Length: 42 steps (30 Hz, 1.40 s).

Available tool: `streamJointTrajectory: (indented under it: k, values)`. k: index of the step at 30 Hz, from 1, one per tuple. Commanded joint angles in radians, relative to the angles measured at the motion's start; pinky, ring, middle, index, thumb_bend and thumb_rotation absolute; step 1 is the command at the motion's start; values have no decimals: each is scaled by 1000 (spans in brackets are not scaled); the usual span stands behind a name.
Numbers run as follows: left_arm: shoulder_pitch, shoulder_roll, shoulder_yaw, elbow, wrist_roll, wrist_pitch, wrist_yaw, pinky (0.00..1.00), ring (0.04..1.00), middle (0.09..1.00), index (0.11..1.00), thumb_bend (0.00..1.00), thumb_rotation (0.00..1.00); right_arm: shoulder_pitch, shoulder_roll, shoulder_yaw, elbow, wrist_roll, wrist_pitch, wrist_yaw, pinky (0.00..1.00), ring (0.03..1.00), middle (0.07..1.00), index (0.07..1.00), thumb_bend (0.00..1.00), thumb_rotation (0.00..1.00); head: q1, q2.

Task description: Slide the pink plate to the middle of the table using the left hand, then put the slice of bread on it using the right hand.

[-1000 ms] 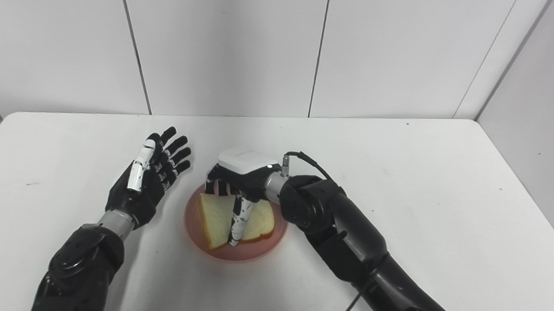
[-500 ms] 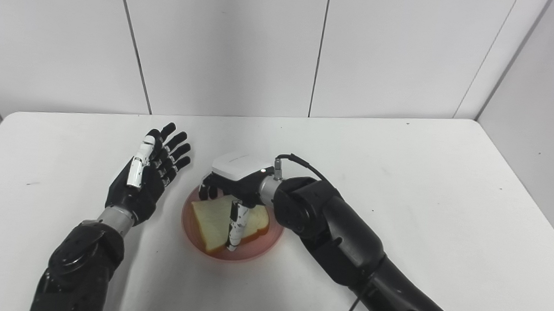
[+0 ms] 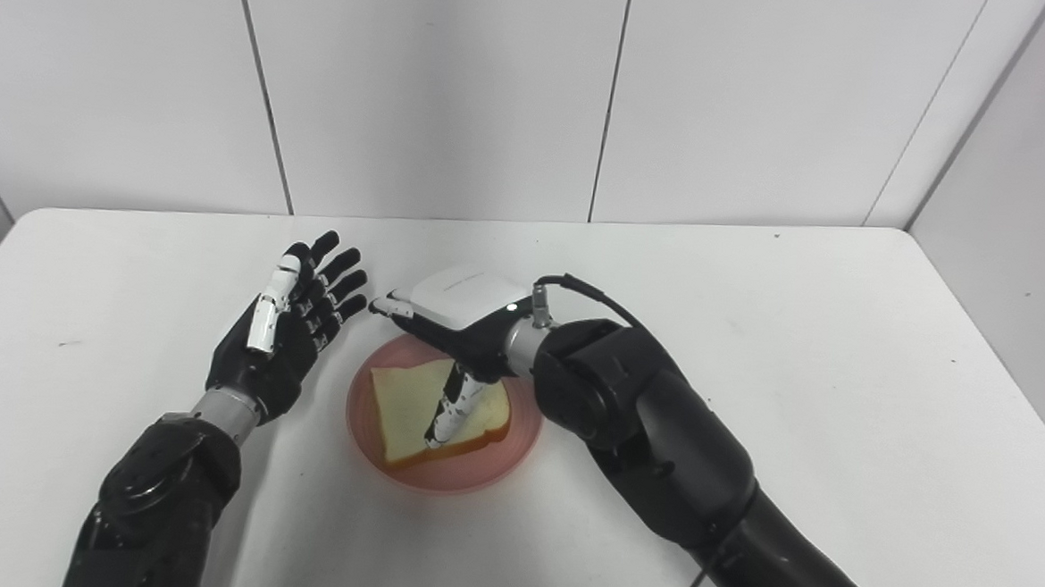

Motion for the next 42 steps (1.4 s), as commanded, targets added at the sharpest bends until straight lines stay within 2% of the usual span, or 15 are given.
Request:
streamJointTrajectory:
  k: [1, 4, 12, 14, 16, 18, 19, 20, 21, 23, 25, 29, 32, 39, 42]
  values:
    - [-40, 5, -6, -33, -1, -42, -10, 955, 953, 955, 966, 414, 1000, -58, -8, -22, -50, -20, 29, 31, 903, 958, 996, 980, 1000, 337, -1, -2]
    - [-38, 3, -4, -35, -4, -42, -9, 958, 953, 956, 966, 409, 1000, -61, -9, -47, -64, -7, 43, 57, 925, 970, 997, 988, 1000, 323, -5, -6]
    - [-26, -3, -5, -48, -9, -46, -12, 975, 958, 961, 971, 420, 1000, 55, 52, -301, -68, 279, 82, -126, 783, 953, 999, 1000, 937, 253, -15, -47]
    - [-21, -6, -6, -50, 3, -53, -1, 951, 943, 949, 958, 429, 1000, 101, 63, -353, -53, 314, 69, -206, 784, 953, 1000, 1000, 920, 430, -10, -59]
    - [-16, -6, -9, -51, 8, -58, 0, 956, 948, 953, 960, 426, 1000, 145, 83, -398, -33, 356, 66, -282, 808, 960, 1000, 1000, 908, 547, -4, -77]
    - [-13, -4, -10, -48, 6, -63, -6, 961, 952, 956, 963, 423, 1000, 176, 96, -423, -17, 387, 69, -331, 829, 968, 1000, 1000, 895, 615, -3, -89]
    - [-12, -3, -10, -46, 5, -65, -8, 968, 954, 960, 966, 424, 1000, 187, 98, -428, -12, 399, 72, -346, 868, 987, 1000, 1000, 866, 740, -3, -89]
    - [-10, -3, -8, -44, -1, -68, -12, 970, 955, 961, 967, 424, 1000, 210, 106, -439, -10, 414, 75, -368, 882, 994, 1000, 1000, 857, 783, -4, -104]
    - [-8, -2, -6, -43, -5, -70, -14, 978, 958, 966, 970, 422, 1000, 225, 110, -443, -8, 425, 77, -386, 911, 997, 1000, 1000, 822, 889, -4, -106]
    - [-5, -1, -4, -39, -7, -76, -16, 990, 961, 973, 976, 422, 1000, 258, 133, -461, -6, 451, 74, -440, 937, 1000, 1000, 1000, 786, 982, -2, -119]
    - [-2, 3, -5, -33, -3, -83, -18, 993, 962, 976, 980, 423, 1000, 282, 163, -492, 14, 518, 41, -497, 974, 1000, 1000, 1000, 746, 998, 1, -133]
    - [3, 3, 1, -17, -1, -115, -19, 993, 960, 978, 976, 411, 1000, 310, 226, -542, 58, 646, -13, -591, 965, 1000, 1000, 1000, 745, 1000, 0, -148]
    - [6, 8, -7, -8, 20, -143, -15, 993, 962, 980, 978, 407, 1000, 317, 261, -565, 70, 707, 15, -641, 972, 1000, 1000, 1000, 802, 1000, 2, -161]
    - [14, 8, -12, -2, 47, -175, 0, 985, 967, 979, 986, 417, 1000, 327, 316, -604, 86, 838, 26, -725, 1000, 1000, 1000, 1000, 763, 1000, 9, -175]
    - [16, 7, -12, 2, 57, -193, 2, 991, 972, 980, 980, 427, 1000, 331, 333, -615, 78, 895, 57, -745, 1000, 1000, 1000, 1000, 750, 1000, 14, -177]
